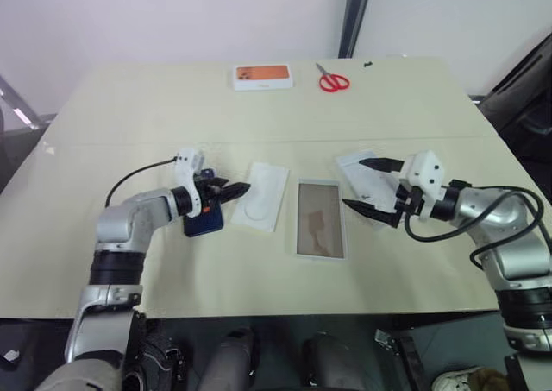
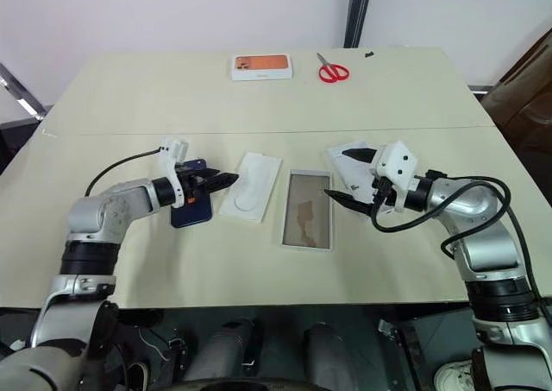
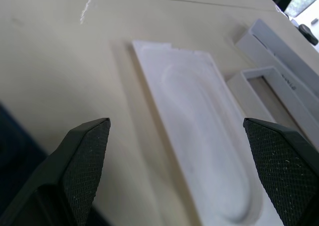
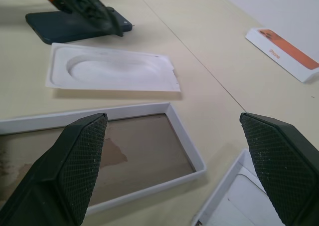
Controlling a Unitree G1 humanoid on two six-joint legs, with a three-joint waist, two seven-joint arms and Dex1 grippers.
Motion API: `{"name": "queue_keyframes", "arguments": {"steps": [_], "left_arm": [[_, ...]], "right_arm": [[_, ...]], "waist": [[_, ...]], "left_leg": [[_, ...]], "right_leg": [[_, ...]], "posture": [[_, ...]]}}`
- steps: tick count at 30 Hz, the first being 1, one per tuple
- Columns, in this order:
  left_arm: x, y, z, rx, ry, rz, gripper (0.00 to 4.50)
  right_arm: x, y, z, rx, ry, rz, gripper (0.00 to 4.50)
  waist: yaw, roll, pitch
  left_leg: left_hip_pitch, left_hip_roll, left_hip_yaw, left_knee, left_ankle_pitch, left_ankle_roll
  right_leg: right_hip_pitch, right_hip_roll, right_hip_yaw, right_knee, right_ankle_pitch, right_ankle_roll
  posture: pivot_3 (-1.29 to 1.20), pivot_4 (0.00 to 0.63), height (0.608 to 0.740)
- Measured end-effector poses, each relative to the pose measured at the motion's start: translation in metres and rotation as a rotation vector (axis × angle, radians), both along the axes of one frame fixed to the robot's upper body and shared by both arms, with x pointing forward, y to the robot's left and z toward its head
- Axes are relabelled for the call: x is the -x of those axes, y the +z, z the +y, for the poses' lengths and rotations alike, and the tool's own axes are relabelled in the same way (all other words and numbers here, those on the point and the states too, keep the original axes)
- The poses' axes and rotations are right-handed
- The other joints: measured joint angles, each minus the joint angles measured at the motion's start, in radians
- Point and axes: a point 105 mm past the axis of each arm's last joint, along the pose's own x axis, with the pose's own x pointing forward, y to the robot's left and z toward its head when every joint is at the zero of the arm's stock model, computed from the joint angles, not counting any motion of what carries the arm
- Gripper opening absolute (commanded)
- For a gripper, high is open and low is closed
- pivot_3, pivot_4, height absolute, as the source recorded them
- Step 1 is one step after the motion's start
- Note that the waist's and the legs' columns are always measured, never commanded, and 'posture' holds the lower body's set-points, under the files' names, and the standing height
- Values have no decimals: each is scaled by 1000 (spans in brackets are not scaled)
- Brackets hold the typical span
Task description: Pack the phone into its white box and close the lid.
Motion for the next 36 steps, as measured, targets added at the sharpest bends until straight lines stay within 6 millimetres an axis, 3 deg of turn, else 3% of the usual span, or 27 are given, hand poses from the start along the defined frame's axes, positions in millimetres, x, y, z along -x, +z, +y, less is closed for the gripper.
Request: {"name": "queue_keyframes", "arguments": {"steps": [4,20,23,26,34,36], "left_arm": [[0,-11,2,-9,6,94,4500],[5,-8,-18,63,-56,281,4500],[7,-10,-19,67,-57,298,3575],[10,-17,-20,64,-58,326,2163],[14,-22,-19,61,-58,326,2163],[14,-23,-19,57,-55,324,1583]], "right_arm": [[1,-3,-2,-1,-13,8,4451],[-1,-5,-2,-14,-35,-3,4451],[-1,-6,-1,-16,-38,-9,4500],[0,-8,-2,-17,-43,-4,4500],[0,-8,-2,-16,-45,-7,4500],[0,-8,-2,-16,-45,-7,4500]], "waist": [[-3,0,0],[2,0,0],[2,0,0],[1,0,0],[0,0,0],[0,1,-1]], "left_leg": [[0,0,0,-1,3,-5],[0,0,0,0,3,-5],[0,0,0,0,3,-5],[0,0,0,0,3,-5],[0,0,0,0,3,-6],[0,0,0,0,3,-6]], "right_leg": [[-1,0,0,1,0,0],[0,0,0,1,0,0],[0,0,0,1,0,0],[0,0,0,1,0,0],[0,0,0,1,0,0],[0,0,0,1,0,0]], "posture": [[0,150,734],[0,150,734],[0,150,734],[0,150,734],[0,150,734],[0,150,734]]}}
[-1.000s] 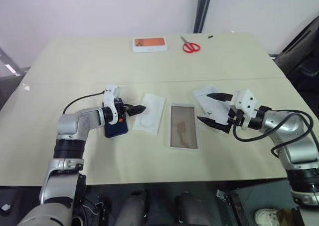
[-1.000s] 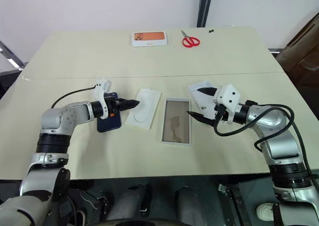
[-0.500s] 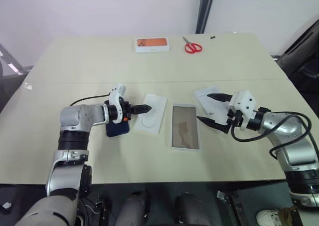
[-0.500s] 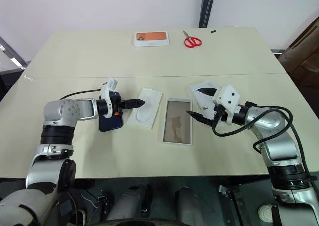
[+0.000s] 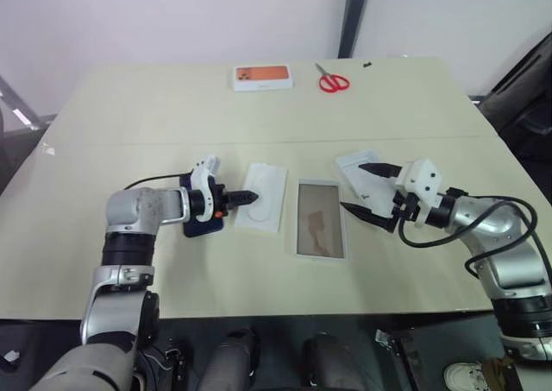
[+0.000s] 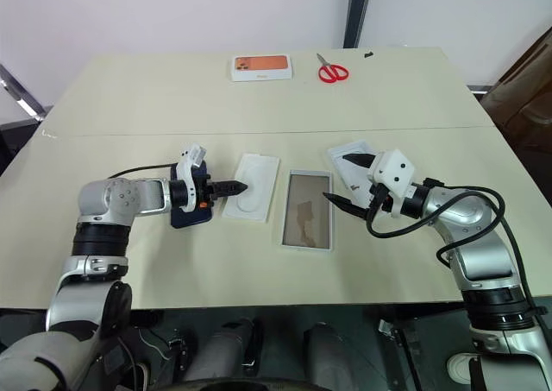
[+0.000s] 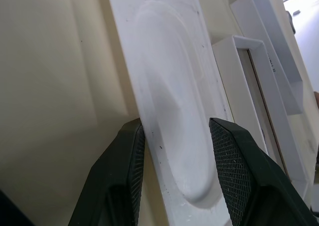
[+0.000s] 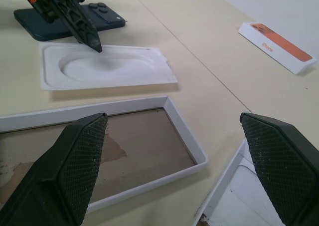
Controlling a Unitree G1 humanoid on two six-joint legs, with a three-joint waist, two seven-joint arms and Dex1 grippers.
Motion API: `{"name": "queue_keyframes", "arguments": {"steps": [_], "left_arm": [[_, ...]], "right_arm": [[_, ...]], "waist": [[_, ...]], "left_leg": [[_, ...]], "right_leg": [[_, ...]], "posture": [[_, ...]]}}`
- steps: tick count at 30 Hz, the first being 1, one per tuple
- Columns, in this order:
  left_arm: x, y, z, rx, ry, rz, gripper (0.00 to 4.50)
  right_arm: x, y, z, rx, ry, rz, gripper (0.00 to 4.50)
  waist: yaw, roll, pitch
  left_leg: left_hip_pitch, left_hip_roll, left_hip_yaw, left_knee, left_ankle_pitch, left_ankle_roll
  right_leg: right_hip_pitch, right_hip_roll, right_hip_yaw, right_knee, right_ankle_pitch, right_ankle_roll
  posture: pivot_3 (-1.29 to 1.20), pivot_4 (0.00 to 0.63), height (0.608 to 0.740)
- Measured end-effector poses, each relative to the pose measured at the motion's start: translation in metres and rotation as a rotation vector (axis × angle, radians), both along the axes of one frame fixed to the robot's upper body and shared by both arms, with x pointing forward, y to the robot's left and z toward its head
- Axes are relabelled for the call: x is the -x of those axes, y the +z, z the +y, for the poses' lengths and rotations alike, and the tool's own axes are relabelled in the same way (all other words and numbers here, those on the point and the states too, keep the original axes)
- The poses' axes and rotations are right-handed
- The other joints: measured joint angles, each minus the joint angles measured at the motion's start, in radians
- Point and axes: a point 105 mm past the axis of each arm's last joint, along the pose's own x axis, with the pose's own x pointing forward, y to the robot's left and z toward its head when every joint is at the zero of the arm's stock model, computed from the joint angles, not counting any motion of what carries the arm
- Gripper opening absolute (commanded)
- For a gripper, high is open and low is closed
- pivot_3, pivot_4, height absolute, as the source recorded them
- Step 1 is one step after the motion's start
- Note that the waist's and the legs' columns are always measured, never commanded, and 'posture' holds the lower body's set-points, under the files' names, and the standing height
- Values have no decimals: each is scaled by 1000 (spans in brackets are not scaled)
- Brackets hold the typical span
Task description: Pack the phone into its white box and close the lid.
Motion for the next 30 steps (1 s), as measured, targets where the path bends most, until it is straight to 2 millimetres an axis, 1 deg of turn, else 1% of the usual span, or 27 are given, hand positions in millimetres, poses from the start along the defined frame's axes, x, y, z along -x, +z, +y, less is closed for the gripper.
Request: {"name": "queue_keyframes", "arguments": {"steps": [1,3,4,9,12,14,16,18,21,24,26,28,30], "left_arm": [[0,-2,1,-2,7,4,1255],[1,-6,3,-4,17,17,263],[2,-7,3,-2,20,21,79],[1,-5,3,12,34,31,79],[-2,-3,5,49,63,50,79],[-3,-1,7,72,83,60,79],[-4,0,8,97,97,68,79],[-4,1,8,110,103,68,79],[-5,3,10,129,125,71,79],[-6,3,13,138,147,74,79],[-6,6,14,149,160,66,79],[-7,10,15,151,169,49,79],[-6,13,17,148,177,32,0]], "right_arm": [[0,0,0,0,0,0,4500],[0,0,0,0,1,1,4500],[1,-1,0,1,2,3,4500],[2,-3,1,3,9,8,4500],[7,-4,4,6,27,13,4500],[12,-5,10,-16,54,37,4500],[22,-6,21,-38,110,74,4500],[34,-12,31,-41,173,123,4500],[52,-33,42,-1,257,224,4500],[58,-45,46,47,296,272,4500],[62,-57,46,127,328,284,4500],[63,-68,45,165,345,307,4500],[61,-72,45,176,351,317,3931]], "waist": [[0,0,0],[1,0,0],[2,0,0],[2,0,0],[0,0,0],[-1,0,0],[-1,0,0],[-1,0,0],[0,-1,0],[0,-1,0],[0,-1,0],[0,-1,1],[0,-1,1]], "left_leg": [[0,0,0,0,0,0],[0,0,0,0,0,0],[0,0,0,0,0,0],[0,0,0,0,0,0],[0,0,0,0,0,0],[0,0,0,0,0,0],[0,0,0,0,0,0],[0,0,0,0,0,0],[0,0,0,0,0,0],[0,0,0,0,0,0],[0,0,0,0,0,0],[0,0,0,0,0,0],[0,0,0,0,0,0]], "right_leg": [[0,0,0,0,0,0],[0,0,0,0,0,0],[0,0,0,0,0,0],[0,0,0,0,0,0],[0,0,0,0,0,0],[0,0,0,0,0,0],[0,0,0,0,0,0],[0,0,0,0,0,0],[0,0,0,0,0,0],[0,0,0,0,0,0],[0,0,0,0,0,0],[0,0,0,0,0,0],[0,0,0,0,0,0]], "posture": [[0,150,734],[0,150,734],[0,150,734],[0,150,734],[0,150,734],[0,150,734],[0,150,734],[0,150,734],[0,150,734],[0,150,734],[0,150,734],[0,150,734],[0,150,734]]}}
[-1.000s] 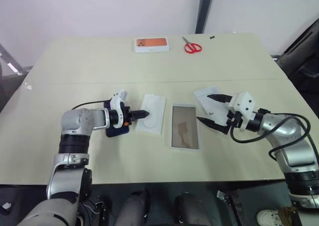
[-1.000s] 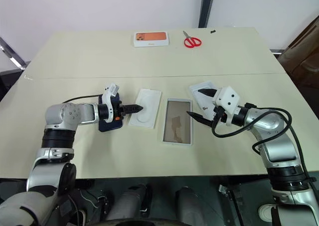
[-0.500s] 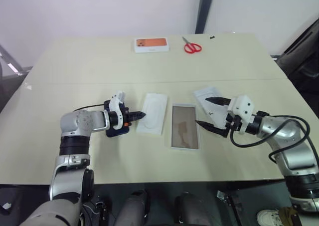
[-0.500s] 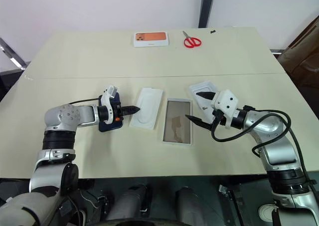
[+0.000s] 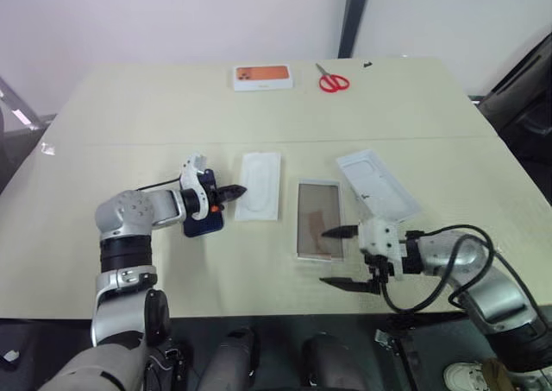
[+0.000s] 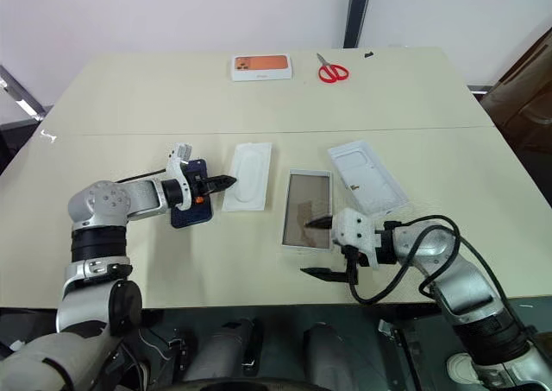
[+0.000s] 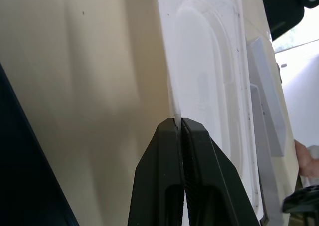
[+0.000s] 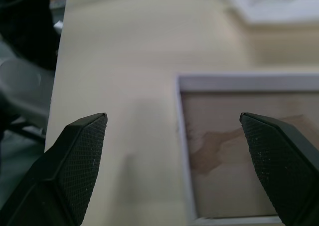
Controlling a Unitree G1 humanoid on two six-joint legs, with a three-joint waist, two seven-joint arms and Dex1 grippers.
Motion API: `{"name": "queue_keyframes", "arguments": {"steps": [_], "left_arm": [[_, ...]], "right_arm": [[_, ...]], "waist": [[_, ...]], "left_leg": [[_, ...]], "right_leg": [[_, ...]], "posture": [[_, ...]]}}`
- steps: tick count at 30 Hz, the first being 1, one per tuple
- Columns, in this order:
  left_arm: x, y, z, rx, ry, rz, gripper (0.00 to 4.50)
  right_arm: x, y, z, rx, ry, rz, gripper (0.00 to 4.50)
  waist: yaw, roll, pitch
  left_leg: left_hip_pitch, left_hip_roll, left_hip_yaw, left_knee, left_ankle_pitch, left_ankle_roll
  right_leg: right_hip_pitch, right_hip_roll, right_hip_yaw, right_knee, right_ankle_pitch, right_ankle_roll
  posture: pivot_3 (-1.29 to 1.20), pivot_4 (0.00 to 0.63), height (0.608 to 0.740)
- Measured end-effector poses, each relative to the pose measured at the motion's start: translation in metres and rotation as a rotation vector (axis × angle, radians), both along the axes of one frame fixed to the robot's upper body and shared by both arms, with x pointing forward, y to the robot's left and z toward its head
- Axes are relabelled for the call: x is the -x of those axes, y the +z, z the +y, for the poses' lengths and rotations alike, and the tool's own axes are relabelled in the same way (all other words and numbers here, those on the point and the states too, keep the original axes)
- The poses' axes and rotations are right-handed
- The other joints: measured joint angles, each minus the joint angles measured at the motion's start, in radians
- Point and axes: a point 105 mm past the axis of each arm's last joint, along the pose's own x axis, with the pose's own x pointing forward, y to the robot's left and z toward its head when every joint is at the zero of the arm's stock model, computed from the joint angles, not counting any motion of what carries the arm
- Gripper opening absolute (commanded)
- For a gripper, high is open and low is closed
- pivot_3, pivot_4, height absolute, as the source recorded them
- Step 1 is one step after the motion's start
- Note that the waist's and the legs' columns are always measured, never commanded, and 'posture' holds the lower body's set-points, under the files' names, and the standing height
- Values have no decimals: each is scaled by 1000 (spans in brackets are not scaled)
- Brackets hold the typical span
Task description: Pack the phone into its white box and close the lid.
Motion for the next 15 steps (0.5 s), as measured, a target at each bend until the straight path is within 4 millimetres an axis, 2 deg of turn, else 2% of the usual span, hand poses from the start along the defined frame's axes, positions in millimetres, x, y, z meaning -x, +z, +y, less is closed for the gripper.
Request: {"name": "queue_keyframes", "arguments": {"steps": [1,5,8,15], "left_arm": [[0,0,0,-4,2,-5,0],[-1,3,3,-2,19,-18,0],[-2,8,7,11,43,-32,0],[-3,13,9,9,64,-45,0]], "right_arm": [[-4,1,0,7,-3,-10,3617],[-16,4,-3,35,-5,-60,1599],[-18,1,4,32,18,-59,61],[-20,-3,10,55,59,-65,24]], "waist": [[0,0,0],[1,0,0],[1,0,0],[0,0,0]], "left_leg": [[0,0,0,0,0,0],[0,0,0,0,0,0],[0,0,0,0,0,0],[0,0,0,0,0,-1]], "right_leg": [[0,0,0,0,0,0],[0,0,0,0,0,0],[0,0,0,0,0,0],[0,0,0,0,0,0]], "posture": [[0,150,734],[0,150,734],[0,150,734],[0,150,734]]}}
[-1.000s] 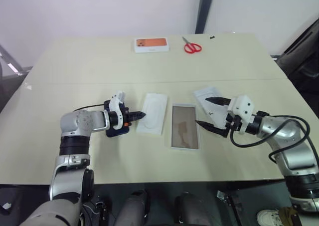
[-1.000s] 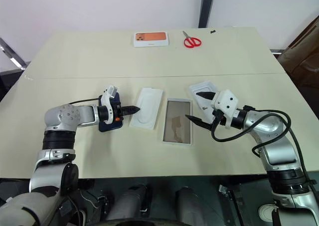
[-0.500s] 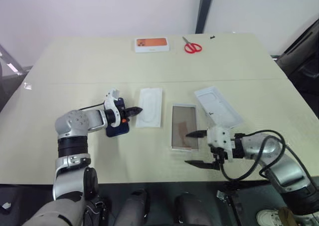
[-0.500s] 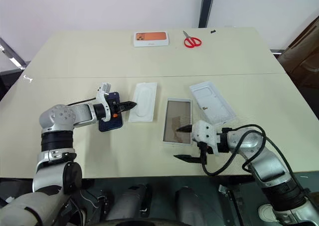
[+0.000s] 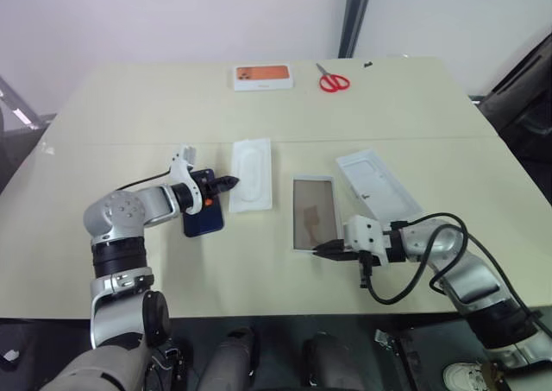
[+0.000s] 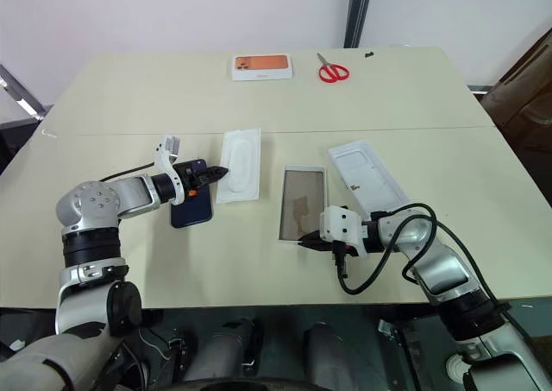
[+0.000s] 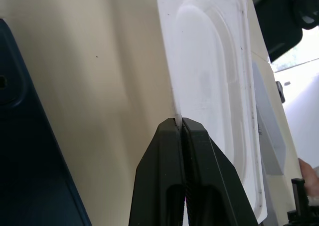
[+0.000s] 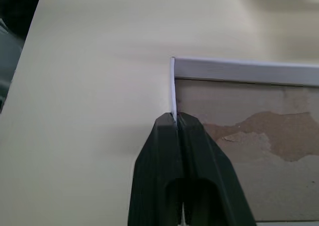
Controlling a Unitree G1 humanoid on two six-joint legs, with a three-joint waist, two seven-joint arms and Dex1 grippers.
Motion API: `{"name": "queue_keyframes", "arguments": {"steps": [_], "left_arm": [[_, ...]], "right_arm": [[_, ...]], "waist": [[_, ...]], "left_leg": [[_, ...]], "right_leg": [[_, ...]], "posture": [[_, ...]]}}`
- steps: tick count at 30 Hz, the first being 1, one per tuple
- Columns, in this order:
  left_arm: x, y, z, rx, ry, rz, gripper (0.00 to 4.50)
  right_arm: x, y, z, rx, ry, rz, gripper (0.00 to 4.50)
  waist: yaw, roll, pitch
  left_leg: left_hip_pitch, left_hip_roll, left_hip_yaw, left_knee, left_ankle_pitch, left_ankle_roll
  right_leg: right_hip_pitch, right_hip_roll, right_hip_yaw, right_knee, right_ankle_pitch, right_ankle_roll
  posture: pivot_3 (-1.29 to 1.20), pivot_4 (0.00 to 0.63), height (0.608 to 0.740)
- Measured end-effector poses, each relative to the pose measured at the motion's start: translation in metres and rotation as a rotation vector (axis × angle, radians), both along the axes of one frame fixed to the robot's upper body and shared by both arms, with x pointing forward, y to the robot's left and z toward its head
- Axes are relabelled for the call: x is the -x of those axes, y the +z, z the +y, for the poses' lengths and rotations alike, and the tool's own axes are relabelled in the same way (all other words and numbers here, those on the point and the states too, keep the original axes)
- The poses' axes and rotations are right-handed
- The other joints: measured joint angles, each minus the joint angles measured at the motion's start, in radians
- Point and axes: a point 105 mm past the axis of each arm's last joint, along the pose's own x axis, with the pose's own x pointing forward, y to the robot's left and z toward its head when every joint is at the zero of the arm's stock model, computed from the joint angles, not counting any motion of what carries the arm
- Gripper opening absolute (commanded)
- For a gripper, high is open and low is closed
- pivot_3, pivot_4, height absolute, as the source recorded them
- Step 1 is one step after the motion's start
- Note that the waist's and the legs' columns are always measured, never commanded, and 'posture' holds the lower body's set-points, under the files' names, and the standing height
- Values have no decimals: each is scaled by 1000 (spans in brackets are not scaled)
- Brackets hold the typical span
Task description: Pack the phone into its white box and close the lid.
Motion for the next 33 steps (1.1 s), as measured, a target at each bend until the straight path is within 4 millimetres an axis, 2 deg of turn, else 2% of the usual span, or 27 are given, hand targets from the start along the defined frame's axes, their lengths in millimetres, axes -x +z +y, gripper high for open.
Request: {"name": "queue_keyframes", "arguments": {"steps": [6,12,19,24,27,33], "left_arm": [[-3,12,-2,16,-2,-29,0],[-7,24,-13,47,-14,-51,0],[-5,20,-33,75,-48,-37,0],[1,10,-41,67,-57,-15,0],[2,9,-47,61,-68,-13,0],[4,8,-56,36,-93,-19,0]], "right_arm": [[-9,2,2,4,-1,-25,24],[-44,13,18,-29,-54,-163,24],[-44,13,31,-66,-7,-191,24],[-41,12,32,-58,18,-201,24],[-42,11,31,-64,3,-177,857],[-44,13,25,-59,-16,-177,3862]], "waist": [[-1,0,0],[-1,0,0],[-3,0,0],[-3,0,0],[-2,0,0],[-1,0,0]], "left_leg": [[0,0,0,0,0,0],[0,0,0,0,1,-1],[0,0,0,0,1,-1],[0,0,0,0,1,-2],[0,0,0,0,1,-2],[0,0,0,0,1,-2]], "right_leg": [[0,0,0,0,0,0],[-1,0,0,0,0,0],[0,0,0,0,0,0],[-1,0,0,1,0,0],[-1,0,0,0,0,0],[-1,0,0,0,0,0]], "posture": [[0,150,734],[0,150,734],[0,150,734],[0,150,734],[0,150,734],[0,150,734]]}}
